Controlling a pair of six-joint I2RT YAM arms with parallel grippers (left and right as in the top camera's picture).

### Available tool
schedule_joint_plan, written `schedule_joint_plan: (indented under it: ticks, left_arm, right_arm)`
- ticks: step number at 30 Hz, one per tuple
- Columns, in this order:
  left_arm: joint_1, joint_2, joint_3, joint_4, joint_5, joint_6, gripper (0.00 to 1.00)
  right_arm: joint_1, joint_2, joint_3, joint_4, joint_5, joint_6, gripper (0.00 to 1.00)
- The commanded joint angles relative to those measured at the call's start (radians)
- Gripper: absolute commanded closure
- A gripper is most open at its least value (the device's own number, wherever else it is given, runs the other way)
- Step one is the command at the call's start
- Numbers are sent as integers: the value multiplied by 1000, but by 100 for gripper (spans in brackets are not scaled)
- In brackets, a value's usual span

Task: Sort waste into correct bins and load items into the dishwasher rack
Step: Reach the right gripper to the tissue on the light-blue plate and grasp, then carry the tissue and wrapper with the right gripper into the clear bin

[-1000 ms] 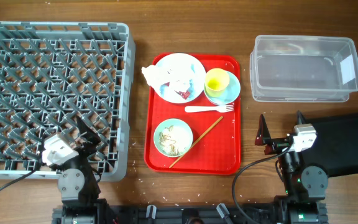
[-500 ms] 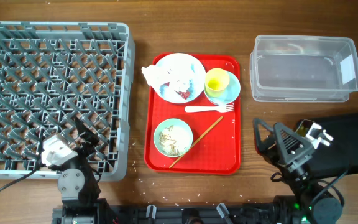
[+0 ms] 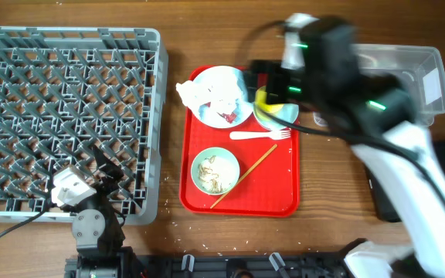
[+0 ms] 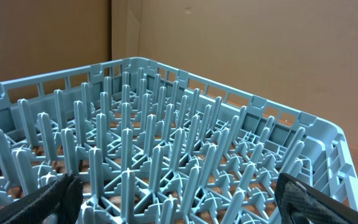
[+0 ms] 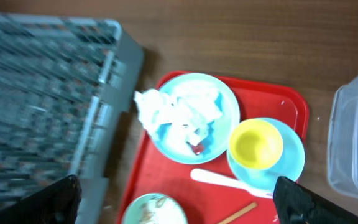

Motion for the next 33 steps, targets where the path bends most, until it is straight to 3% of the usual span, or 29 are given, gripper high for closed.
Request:
schedule_joint_plan:
  ticks: [1,3,7,11,17,19,20,23,26,29,31,33]
  left_arm:
    - [2,-5,0,-6,-17,-2,0]
    - [2,-5,0,-6,-17,-2,0]
    - [2,-5,0,-6,-17,-2,0]
    - [2,-5,0,-6,-17,-2,0]
    - [2,-5,0,-6,-17,-2,0]
    - [2,-5,0,-6,-17,-2,0]
    - [2,-5,0,-6,-17,-2,0]
    - [2,-5,0,-6,-16,-2,0]
    - [2,-5,0,-6,-17,-2,0]
    - [2,-5,0,-6,-17,-2,0]
    - [2,-5,0,-6,-17,-2,0]
    - [2,-5,0,-6,-17,-2,0]
  right_arm:
    - [50,138,33,70,49,-42,0]
    - [71,254,33,195,-72,-42,0]
    - [84,455,33,320,-56,-27,24]
    - [84,627,32,363,53,37,33]
    - [84,703,11,378,129,88,38]
    - [84,717,4,371,164,121,53]
    - [84,717,4,371,179,141,55]
    - [80,716,5,366,180,166,55]
    - [78,717,-1,330,179,166,43]
    - [79,730,-3,315,160,167,66]
    - [79,732,-3,314,156,174,90]
    - [76,714,0,310,141,174,96]
